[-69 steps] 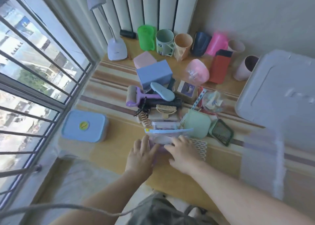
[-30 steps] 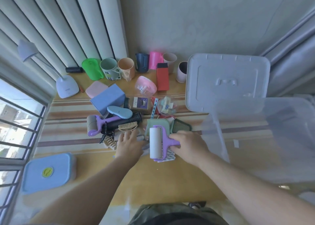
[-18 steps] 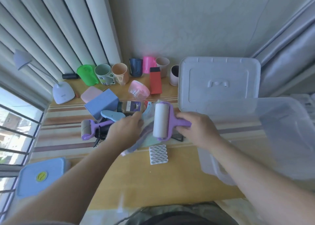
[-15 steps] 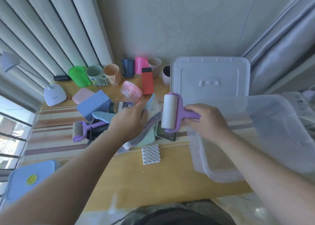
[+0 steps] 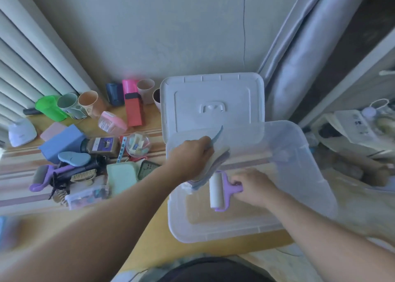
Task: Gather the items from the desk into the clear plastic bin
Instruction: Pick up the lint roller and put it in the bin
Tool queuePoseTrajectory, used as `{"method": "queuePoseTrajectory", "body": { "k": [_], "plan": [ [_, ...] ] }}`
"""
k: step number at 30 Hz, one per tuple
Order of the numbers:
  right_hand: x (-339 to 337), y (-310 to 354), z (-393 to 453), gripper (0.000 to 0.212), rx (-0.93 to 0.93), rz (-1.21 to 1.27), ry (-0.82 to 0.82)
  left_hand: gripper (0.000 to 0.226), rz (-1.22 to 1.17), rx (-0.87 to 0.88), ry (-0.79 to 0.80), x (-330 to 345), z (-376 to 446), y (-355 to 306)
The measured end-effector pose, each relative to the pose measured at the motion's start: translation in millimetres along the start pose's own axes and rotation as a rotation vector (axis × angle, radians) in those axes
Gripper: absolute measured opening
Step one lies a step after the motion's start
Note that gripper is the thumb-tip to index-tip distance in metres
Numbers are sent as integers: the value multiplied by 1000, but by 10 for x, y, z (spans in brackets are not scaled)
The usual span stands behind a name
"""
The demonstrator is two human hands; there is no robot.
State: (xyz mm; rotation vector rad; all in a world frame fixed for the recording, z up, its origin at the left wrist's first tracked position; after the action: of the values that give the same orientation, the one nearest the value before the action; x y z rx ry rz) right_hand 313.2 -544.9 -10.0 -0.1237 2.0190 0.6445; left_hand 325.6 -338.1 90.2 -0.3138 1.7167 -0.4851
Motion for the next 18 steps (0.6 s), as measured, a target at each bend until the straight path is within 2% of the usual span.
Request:
{"method": "queuePoseTrajectory", "body": {
  "k": [2, 5, 6, 9, 12, 14, 16, 18],
  "plan": [
    [295, 43, 117, 10, -47, -21, 114, 22, 5, -53, 52, 201, 18, -3],
    [599, 96, 276, 19, -89, 1, 202, 9, -2, -142, 139, 488, -87, 84],
    [685, 98, 326, 20, -86, 39, 239, 11, -18, -167, 168, 572, -135, 131],
    [860, 101, 418, 14, -86, 124, 360, 39, -58, -254, 240, 748, -255, 252],
    [887, 15, 436, 28, -68, 166, 475, 61, -49, -285, 276, 821, -302, 293],
    [817, -138, 444, 31, 10, 251, 438, 67, -43, -292, 284, 867, -286, 316],
    [630, -329, 455, 30, 96, 340, 285, 68, -39, -307, 316, 931, -247, 343],
    [363, -459, 437, 44, 119, 396, 106, 61, -14, -281, 363, 993, -189, 323]
  ]
}}
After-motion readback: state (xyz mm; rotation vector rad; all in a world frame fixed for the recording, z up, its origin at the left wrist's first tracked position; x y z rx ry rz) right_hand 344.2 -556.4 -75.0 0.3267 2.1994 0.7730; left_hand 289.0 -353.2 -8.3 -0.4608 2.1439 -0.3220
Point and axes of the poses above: each hand's wrist, its own z-axis towards the middle knuckle, its own x-axis out of the palm, y = z × x, the point moved 6 cm from there along z, towards the middle knuckle, and after that the axes turned 1 degree about z, right-handed, at the moved point
